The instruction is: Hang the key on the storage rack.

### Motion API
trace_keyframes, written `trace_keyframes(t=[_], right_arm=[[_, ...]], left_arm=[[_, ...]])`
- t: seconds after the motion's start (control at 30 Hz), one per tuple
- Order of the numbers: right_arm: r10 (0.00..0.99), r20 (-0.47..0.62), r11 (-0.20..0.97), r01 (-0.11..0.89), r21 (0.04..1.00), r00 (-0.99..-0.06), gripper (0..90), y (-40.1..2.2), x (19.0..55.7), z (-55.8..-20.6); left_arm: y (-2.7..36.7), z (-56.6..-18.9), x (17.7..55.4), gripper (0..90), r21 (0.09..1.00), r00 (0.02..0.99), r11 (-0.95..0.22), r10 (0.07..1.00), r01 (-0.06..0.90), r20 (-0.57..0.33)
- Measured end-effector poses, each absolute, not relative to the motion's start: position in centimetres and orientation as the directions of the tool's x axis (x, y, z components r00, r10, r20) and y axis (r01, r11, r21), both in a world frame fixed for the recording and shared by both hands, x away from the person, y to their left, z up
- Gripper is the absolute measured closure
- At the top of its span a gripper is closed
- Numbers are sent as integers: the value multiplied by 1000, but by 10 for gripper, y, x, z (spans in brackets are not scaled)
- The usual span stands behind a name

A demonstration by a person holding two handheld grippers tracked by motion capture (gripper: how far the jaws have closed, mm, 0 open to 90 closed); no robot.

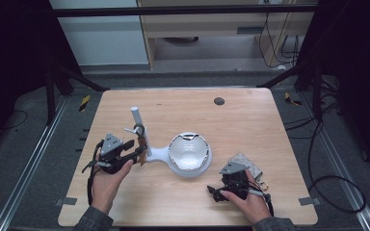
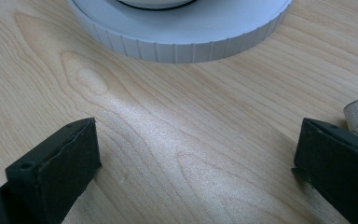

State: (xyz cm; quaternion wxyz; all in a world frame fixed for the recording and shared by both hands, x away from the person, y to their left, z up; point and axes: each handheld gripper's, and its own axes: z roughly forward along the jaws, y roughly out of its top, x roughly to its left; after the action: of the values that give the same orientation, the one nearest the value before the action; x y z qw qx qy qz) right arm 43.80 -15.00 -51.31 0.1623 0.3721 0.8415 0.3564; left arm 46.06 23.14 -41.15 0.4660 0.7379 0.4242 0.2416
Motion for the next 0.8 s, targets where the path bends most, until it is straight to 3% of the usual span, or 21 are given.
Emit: trace_keyframes(t=[0.17,0.33,0.47,0.57,0.63,0.8], right_arm=[[749,-10,465,514,721,-663,2,-150,437,-513],[760,-10,455,521,722,-650,2,-148,437,-513],[777,-8,440,534,723,-630,2,-146,437,-513],[763,-4,459,539,706,-646,71,-146,439,-507],[764,-26,468,525,711,-645,36,-148,439,-497],[759,-58,495,517,698,-649,60,-156,441,-476]], left_arm=[[239,-430,457,252,874,525,-224,850,431,-41],[248,-450,456,123,835,522,-316,852,450,41],[260,-465,457,79,806,514,-336,856,488,45],[268,-477,459,66,776,503,-361,862,517,66],[277,-486,464,64,766,482,-327,876,554,25],[283,-492,468,61,747,457,-321,889,582,26]])
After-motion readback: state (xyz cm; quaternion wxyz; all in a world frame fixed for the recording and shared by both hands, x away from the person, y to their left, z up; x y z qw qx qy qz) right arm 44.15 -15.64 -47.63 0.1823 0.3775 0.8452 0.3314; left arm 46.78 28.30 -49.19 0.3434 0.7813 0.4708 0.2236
